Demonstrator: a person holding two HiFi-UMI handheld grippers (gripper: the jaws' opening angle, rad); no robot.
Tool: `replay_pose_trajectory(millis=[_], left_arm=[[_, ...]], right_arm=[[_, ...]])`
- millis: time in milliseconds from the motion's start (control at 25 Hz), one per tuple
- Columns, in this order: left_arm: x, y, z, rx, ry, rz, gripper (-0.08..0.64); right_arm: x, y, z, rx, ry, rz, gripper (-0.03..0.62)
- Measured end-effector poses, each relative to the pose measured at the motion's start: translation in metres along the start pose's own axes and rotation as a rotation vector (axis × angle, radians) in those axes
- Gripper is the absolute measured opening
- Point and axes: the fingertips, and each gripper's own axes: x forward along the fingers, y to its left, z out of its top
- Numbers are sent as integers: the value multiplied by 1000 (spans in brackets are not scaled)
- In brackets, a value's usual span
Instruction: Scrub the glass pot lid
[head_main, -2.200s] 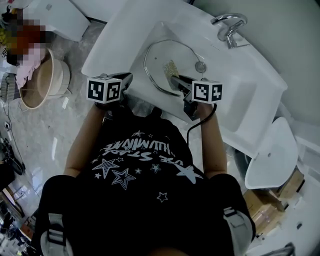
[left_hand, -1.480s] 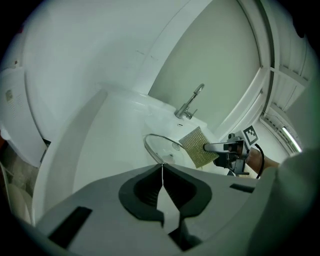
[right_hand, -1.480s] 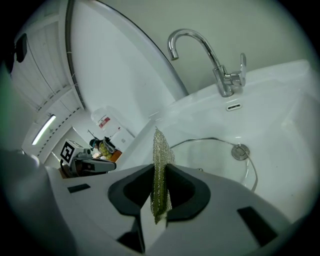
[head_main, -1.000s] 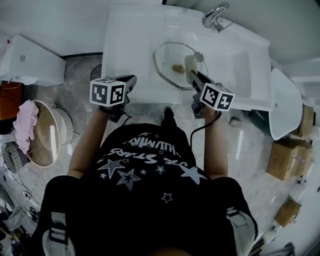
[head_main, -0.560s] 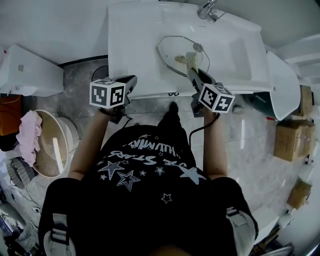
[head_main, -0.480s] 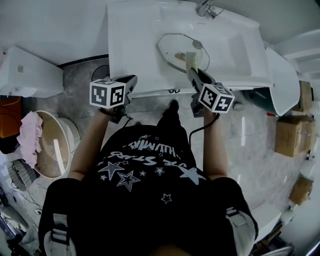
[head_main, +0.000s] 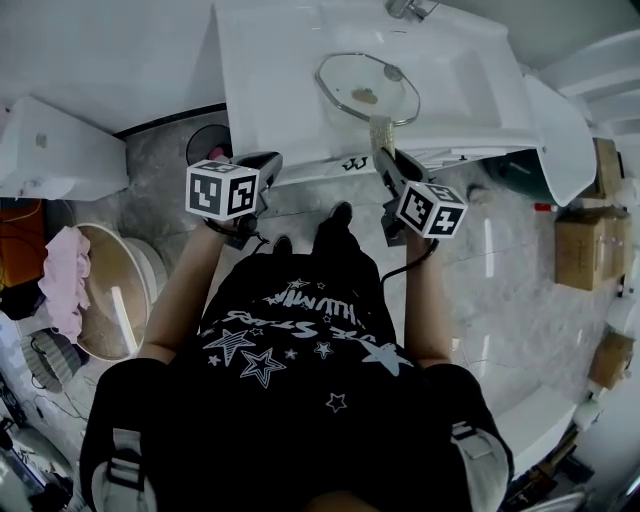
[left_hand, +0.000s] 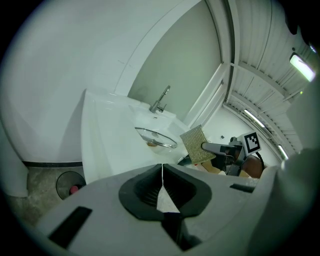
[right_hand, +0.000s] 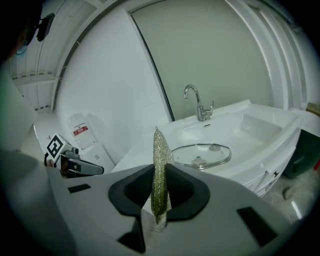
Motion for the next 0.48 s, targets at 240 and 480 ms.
replay_pose_trajectory(millis=[240,480], left_arm=[[-6,-2,-9,2,14,-11,14],[-1,-5,-6,-11,2,-5,12]], right_arm=[[-11,8,-13,11,3,-7,67],[-22,0,-16,29,-7,-10,67]])
